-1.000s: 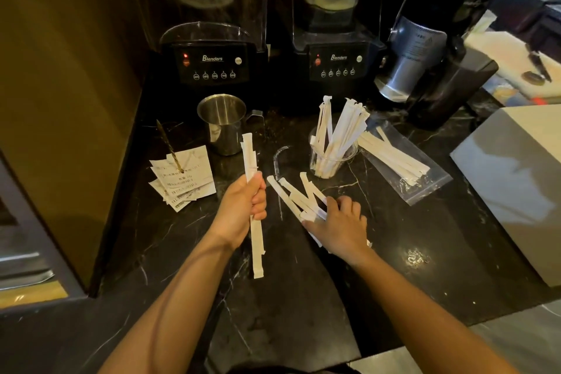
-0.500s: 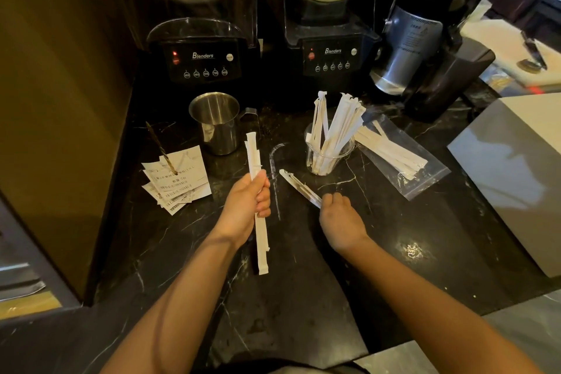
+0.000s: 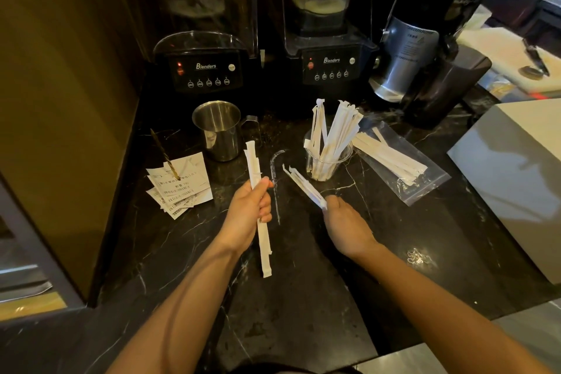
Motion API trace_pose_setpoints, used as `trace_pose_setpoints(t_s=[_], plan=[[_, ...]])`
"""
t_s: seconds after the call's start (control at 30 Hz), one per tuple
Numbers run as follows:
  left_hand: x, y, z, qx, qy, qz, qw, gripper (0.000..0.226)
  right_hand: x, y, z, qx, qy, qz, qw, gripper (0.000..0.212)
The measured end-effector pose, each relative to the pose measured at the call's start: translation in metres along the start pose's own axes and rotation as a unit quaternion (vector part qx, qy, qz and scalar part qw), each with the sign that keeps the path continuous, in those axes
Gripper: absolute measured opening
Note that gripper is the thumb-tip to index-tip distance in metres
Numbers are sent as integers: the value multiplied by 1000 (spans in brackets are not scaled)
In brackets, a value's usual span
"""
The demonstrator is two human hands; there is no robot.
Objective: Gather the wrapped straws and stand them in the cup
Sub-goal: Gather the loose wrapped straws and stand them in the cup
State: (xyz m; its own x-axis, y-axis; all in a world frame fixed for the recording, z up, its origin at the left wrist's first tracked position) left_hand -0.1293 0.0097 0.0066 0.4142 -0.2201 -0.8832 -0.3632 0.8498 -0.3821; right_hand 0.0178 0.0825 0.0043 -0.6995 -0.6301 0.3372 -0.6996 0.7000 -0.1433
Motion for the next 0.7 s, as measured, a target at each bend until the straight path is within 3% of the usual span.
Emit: trace_pose_setpoints(t_s=[0.13,0.37,0.5,0.7], plan=[[-3,-2,7,3,-3,12,1000,18,16,-6,-23,-54,197,-16,979,12],[-17,-13,49,84,-42,53,994,19,46,-11,-55,-127,445,-55,884,9],[-30,-22,73,118,0,112,987,32,59,-8,-57,-131,532,-64,834,18],[-34,-19,87,95,17,136,986,24,63,-2,-60,-168,528,-91,827,38]])
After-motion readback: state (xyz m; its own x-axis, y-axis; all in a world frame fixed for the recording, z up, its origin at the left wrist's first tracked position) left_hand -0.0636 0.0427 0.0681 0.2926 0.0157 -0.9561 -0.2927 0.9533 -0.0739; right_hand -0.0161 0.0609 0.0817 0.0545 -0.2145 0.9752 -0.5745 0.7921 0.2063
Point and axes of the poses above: each hand's wrist, its own y-axis towards the middle knuckle, its own z-axis out of the palm, x = y × z, the point moved 8 cm from there along y, towards the middle knuckle, and after that the axes turned 5 degrees about -z, right-handed, at the moved point
